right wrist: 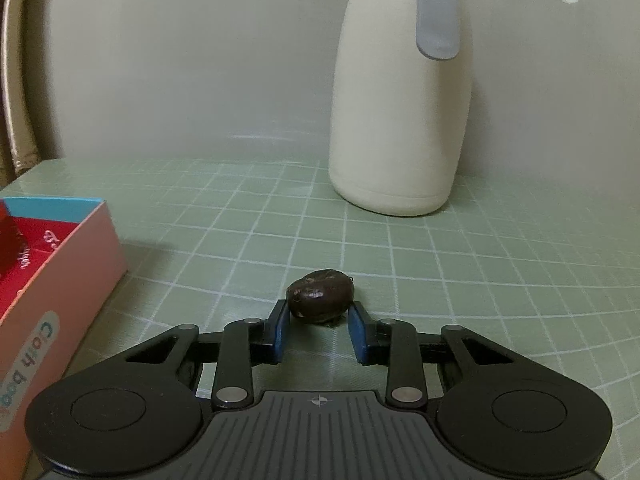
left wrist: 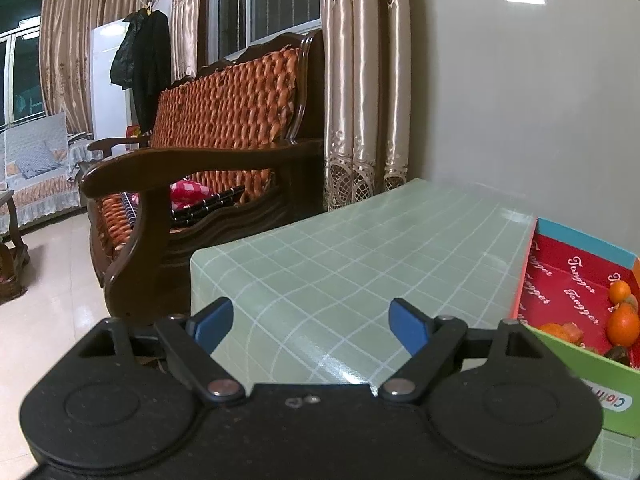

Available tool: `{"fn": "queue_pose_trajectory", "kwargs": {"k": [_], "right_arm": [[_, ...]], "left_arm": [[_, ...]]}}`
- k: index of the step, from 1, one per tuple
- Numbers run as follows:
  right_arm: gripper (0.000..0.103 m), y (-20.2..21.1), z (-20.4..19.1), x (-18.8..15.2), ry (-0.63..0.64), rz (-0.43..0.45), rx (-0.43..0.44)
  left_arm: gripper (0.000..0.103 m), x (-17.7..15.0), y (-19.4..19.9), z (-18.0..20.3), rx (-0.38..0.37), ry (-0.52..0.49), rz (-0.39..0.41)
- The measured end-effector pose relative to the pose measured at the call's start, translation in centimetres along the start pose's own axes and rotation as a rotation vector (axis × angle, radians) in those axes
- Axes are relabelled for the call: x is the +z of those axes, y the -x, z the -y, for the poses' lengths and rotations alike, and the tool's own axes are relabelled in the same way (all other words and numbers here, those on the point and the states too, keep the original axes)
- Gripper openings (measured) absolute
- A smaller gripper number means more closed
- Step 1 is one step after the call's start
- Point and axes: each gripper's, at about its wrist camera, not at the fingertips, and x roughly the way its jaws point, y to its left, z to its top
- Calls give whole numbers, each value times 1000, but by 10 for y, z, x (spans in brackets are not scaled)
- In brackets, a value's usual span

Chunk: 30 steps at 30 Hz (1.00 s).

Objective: Organize fruits
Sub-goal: 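Move the right gripper to the last chestnut and grasp it, then carry the chestnut with the right gripper into the box and release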

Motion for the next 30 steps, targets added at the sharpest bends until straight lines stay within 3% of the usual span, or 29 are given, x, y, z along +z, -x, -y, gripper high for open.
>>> {"fn": "queue_pose_trajectory", "kwargs": {"k": [9,12,16,22,30], "right_arm": [[32,24,-2,0,-12,74,66],[32,48,-8,3,-12,132,127],[32,82,-29,5,-9,183,272],[32,112,-81,-9,91,162,443],[32,110,-117,-25,140,97,490]], "left_arm": [[79,0,0,-1,0,12,-1],[79,0,1,-2,0,19,0],[80,0,1,-4,-4,25,-2],[81,1,2,-5,-12,30,-6],[81,2,4,-10,-24,52,-6]]}}
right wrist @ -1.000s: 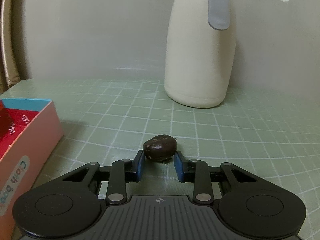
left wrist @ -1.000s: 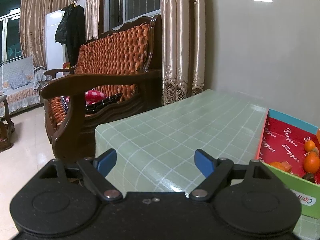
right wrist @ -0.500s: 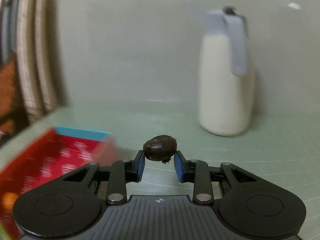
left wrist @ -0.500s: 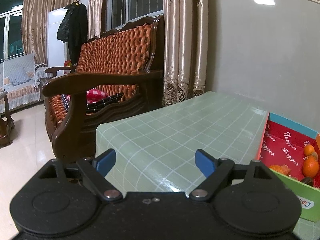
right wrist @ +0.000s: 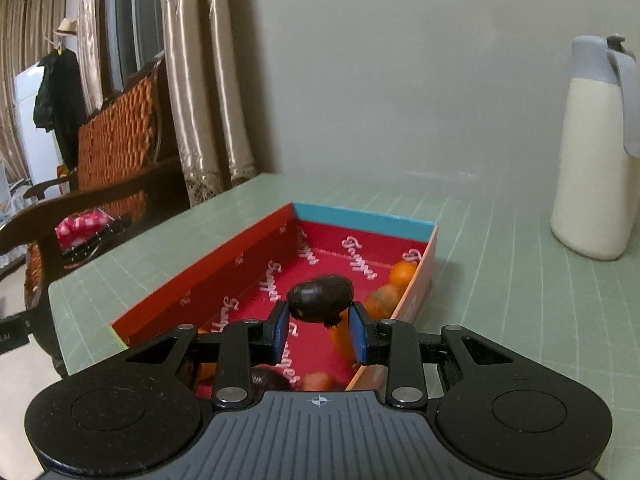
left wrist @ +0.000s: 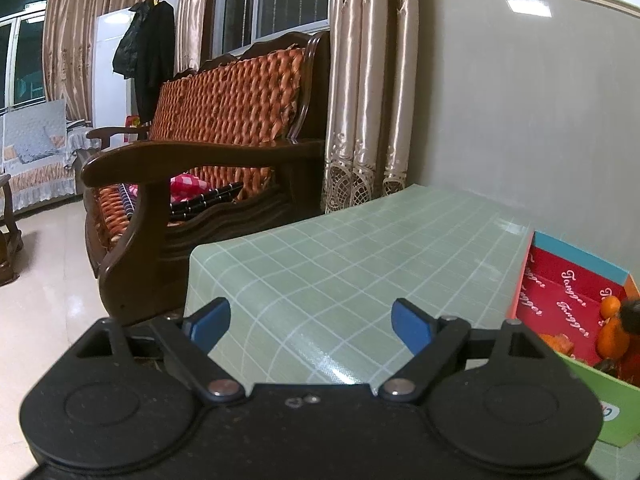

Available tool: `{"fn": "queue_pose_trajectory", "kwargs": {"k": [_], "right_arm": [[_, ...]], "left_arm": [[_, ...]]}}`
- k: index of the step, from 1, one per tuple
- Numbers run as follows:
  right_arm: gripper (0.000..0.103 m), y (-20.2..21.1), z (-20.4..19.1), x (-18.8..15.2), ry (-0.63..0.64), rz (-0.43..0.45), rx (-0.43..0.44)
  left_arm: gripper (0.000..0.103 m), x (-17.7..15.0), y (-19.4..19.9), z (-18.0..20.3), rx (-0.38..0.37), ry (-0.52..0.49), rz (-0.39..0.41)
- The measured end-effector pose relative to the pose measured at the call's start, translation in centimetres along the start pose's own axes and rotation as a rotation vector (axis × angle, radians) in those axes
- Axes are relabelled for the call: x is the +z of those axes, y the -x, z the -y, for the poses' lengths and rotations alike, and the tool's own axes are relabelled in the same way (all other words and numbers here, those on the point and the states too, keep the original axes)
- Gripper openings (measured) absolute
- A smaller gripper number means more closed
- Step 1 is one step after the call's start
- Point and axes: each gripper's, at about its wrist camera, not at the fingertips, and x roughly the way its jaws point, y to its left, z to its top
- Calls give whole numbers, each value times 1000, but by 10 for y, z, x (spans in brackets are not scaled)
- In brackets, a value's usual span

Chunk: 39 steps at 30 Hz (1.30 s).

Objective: Organize fruits

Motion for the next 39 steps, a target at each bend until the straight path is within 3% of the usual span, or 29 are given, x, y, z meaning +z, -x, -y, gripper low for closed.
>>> {"fn": "queue_pose_trajectory", "kwargs": {"k": [3,5,7,15,17,24,27,32,39], "right_arm": [[33,-5,1,5,3,-22,-5],[53,-2,3,7,-11,-18,-4],[63,3,1,6,-23,-7,12],[73,37,3,6,-26,8,-96],[85,52,8,5,-41,1,-147],[102,125,13,0,-34,29,-309],[103,159,10,-2,-54,50,-380],[103,209,5,-9,-123,67,-417],[103,250,-1,-13,-181,98,-429]], "left_arm": [[81,0,0,0,-4,3,-1],[82,0,1,1,-7,0,1],[82,0,2,3,-8,-6,7],[85,-1,8,19,-31,-54,33],[89,-1,10,24,-58,-71,32],[92,3,54,54,-220,-175,28],[97,10,91,65,-282,-208,40],[97,20,144,78,-366,-270,43],[97,22,173,75,-418,-289,32]]}}
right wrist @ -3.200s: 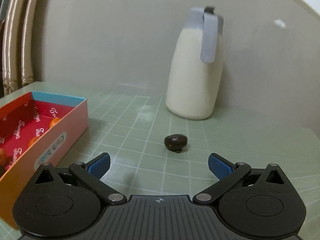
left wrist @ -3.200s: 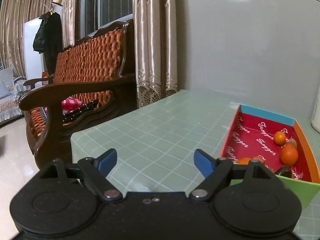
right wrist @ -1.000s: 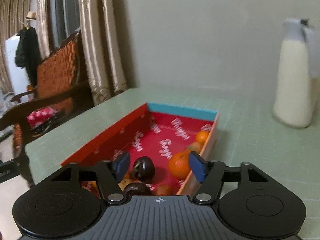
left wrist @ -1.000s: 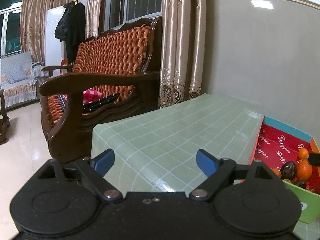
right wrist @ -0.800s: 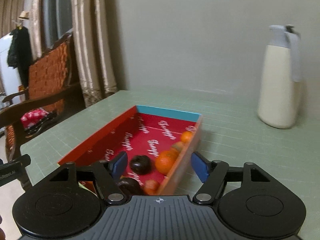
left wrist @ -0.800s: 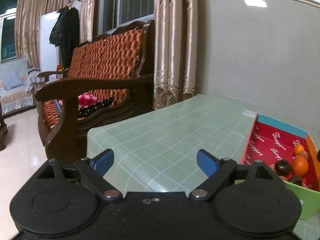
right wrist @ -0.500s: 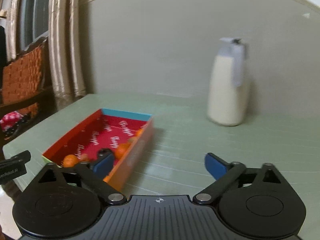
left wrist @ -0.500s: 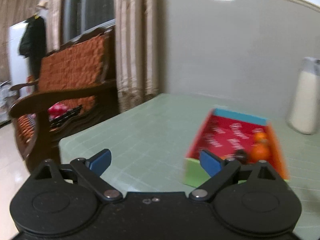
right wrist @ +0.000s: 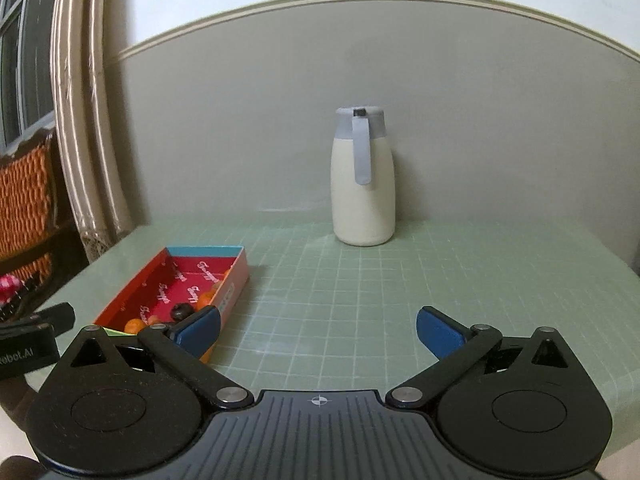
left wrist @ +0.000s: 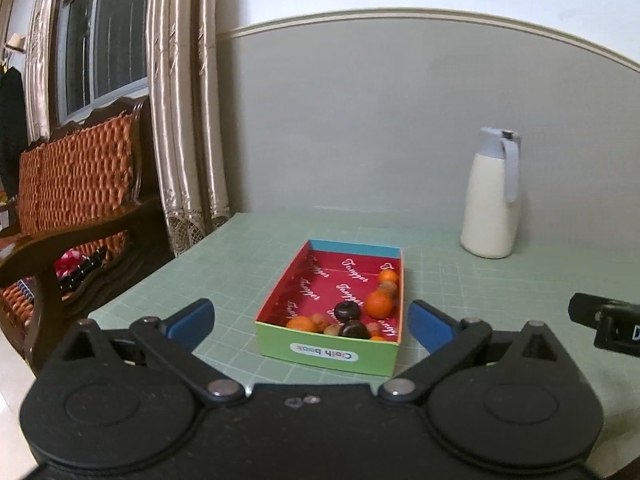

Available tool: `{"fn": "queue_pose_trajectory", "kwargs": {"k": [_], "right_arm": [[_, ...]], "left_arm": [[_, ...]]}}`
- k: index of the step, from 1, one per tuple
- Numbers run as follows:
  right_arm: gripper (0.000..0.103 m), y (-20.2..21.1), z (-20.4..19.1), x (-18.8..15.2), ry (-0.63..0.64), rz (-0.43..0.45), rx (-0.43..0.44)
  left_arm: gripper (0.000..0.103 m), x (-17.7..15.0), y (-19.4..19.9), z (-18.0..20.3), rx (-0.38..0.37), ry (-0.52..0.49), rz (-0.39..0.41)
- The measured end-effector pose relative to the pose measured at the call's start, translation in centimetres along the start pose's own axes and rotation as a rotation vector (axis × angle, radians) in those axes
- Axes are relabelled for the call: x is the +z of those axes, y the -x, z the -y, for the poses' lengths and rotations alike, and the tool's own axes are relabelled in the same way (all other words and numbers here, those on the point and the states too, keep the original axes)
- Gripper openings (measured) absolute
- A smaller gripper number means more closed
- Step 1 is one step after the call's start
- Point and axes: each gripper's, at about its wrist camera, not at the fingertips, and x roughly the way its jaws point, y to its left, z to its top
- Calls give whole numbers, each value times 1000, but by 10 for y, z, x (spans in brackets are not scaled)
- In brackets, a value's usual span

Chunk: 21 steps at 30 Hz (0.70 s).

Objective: Organize fruits

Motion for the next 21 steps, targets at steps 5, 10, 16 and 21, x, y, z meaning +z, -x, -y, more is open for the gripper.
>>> {"fn": "queue_pose_trajectory", "kwargs": {"k": [5,10,16,21], "right_arm": [[103,7,-5,2,17,11,1],[103,3,-5,0,14,1,3],[103,0,-3,0,17,-5,-1],[103,-1,-5,-1,22,-4,3]], "left_arm": [[97,2,3,0,-7,-1,-11],[97,1,1,1,-2,-8,-23],[97,-1,1,4,2,-18,-31],[97,-2,2,6,-2,-23,-31]]}}
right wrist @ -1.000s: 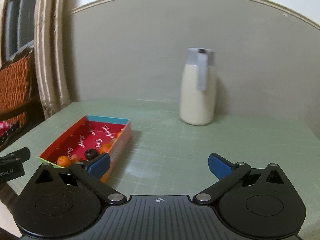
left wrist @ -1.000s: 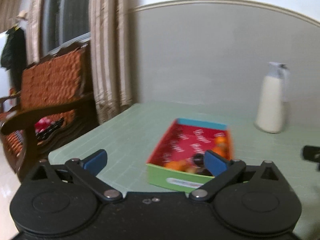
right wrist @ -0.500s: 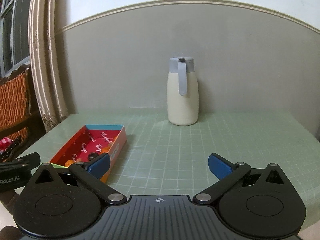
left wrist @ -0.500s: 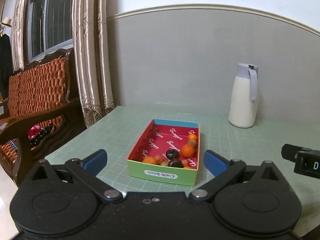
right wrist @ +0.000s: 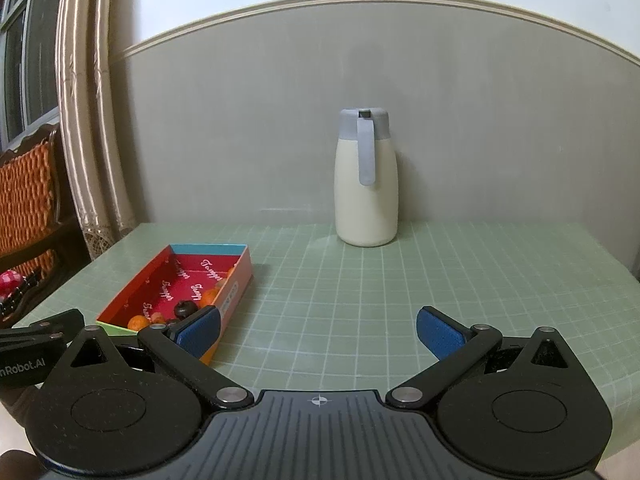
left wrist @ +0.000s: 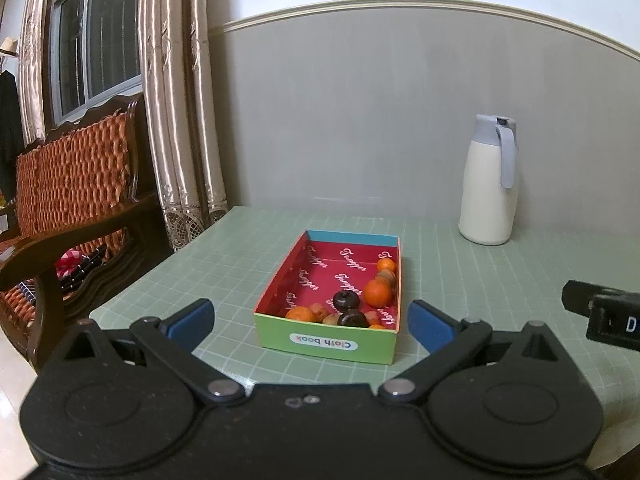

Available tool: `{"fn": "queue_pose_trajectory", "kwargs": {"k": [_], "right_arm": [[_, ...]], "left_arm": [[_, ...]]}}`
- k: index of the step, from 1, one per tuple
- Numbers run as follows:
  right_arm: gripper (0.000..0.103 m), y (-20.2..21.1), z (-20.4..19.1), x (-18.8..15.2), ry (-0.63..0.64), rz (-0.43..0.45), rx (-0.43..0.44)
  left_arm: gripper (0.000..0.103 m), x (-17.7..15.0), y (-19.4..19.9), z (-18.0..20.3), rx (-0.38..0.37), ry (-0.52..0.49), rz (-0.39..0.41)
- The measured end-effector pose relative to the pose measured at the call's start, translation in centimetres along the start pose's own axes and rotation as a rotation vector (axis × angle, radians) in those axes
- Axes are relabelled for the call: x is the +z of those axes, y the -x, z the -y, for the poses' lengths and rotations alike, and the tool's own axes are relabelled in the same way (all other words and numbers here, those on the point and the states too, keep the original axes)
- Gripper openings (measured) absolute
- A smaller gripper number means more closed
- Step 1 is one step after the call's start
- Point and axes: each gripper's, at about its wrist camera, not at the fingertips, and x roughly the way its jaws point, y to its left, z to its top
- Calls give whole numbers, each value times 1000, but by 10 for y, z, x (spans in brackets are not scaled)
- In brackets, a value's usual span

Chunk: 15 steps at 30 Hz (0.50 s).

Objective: Organize fruits

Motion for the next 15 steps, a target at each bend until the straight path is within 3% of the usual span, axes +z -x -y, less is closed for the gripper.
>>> {"fn": "queue_pose_trajectory", "kwargs": {"k": [15], "right_arm": [[103,1,1,-2,13,-2,14]], "left_arm": [[97,-1,-1,1,1,-7,-1]]}}
